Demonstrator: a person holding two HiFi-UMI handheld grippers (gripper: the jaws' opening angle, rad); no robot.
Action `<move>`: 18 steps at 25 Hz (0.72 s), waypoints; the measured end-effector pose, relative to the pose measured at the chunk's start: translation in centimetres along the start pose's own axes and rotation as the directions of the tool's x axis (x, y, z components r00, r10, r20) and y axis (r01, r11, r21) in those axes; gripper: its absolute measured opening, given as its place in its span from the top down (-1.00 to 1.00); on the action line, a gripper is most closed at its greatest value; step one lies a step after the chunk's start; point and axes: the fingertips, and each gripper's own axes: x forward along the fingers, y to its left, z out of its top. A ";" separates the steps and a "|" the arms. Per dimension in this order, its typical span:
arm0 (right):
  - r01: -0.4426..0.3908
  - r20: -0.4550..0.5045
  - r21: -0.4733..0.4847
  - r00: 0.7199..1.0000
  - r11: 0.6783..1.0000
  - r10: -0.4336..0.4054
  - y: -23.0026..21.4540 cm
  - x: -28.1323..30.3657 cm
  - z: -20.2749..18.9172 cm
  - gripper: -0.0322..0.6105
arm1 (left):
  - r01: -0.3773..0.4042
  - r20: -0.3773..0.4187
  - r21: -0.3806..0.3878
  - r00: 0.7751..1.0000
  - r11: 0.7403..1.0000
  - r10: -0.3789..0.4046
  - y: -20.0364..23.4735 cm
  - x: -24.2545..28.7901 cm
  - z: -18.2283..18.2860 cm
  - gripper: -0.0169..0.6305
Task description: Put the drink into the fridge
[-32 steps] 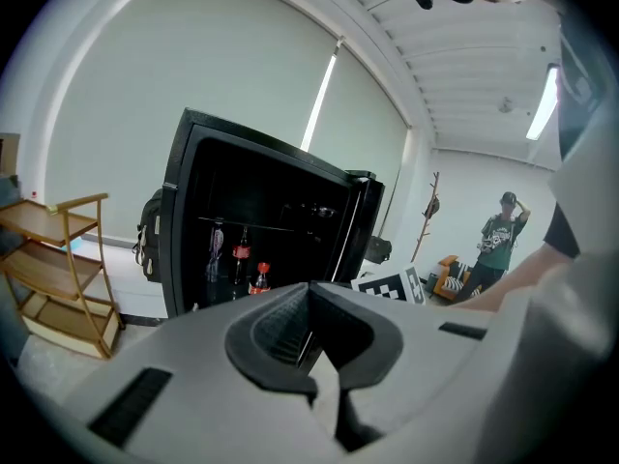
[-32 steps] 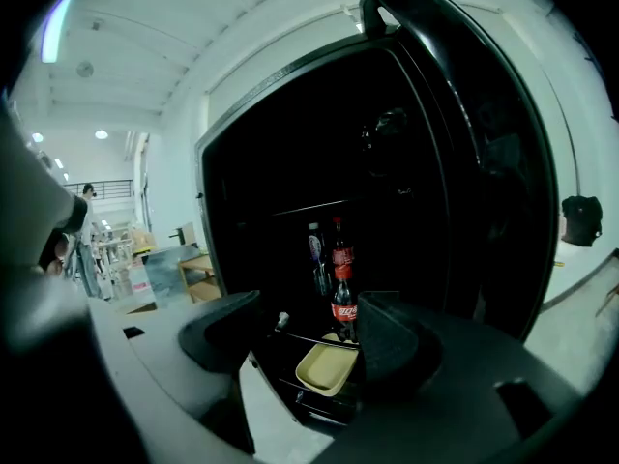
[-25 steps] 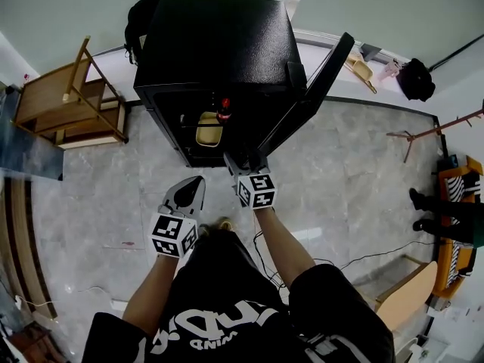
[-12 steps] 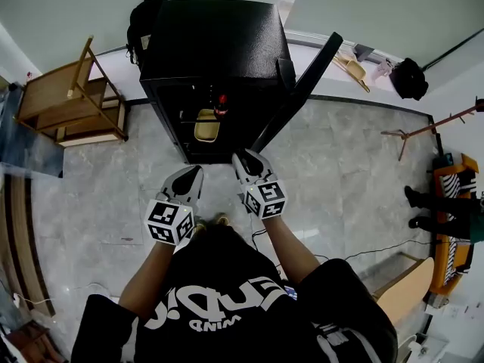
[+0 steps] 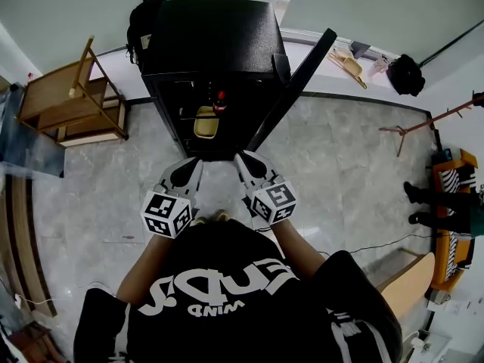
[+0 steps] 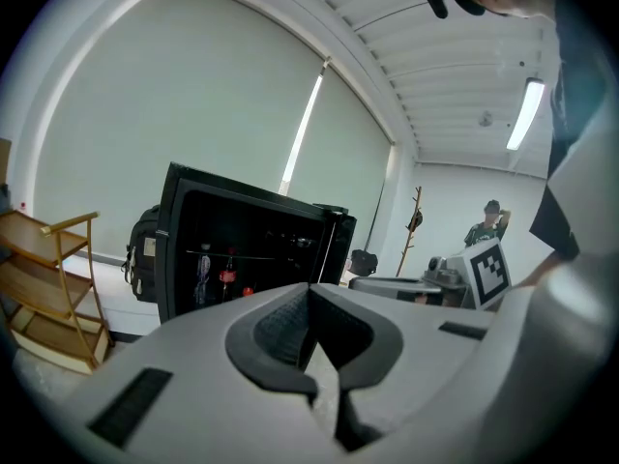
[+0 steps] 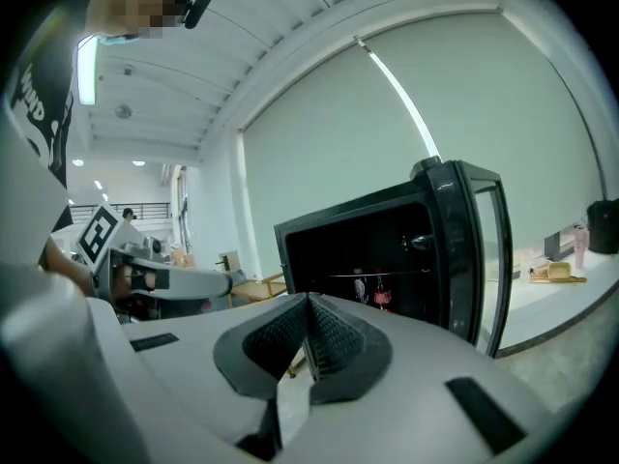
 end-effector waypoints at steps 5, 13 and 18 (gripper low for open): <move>-0.001 0.034 -0.007 0.999 1.000 0.001 0.7 -1.2 2.5 0.82 | -0.031 0.021 0.007 0.999 0.999 0.031 1.3 -1.5 0.9 0.92; 0.022 0.027 -0.058 0.999 0.998 -0.021 1.4 -2.2 2.5 0.82 | -0.120 0.074 0.049 0.990 0.992 0.116 3.5 -3.3 1.5 0.92; 0.050 0.052 -0.056 0.997 0.997 -0.048 0.7 -2.1 2.6 0.82 | -0.148 0.087 0.088 0.986 0.985 0.140 4.3 -3.4 1.1 0.92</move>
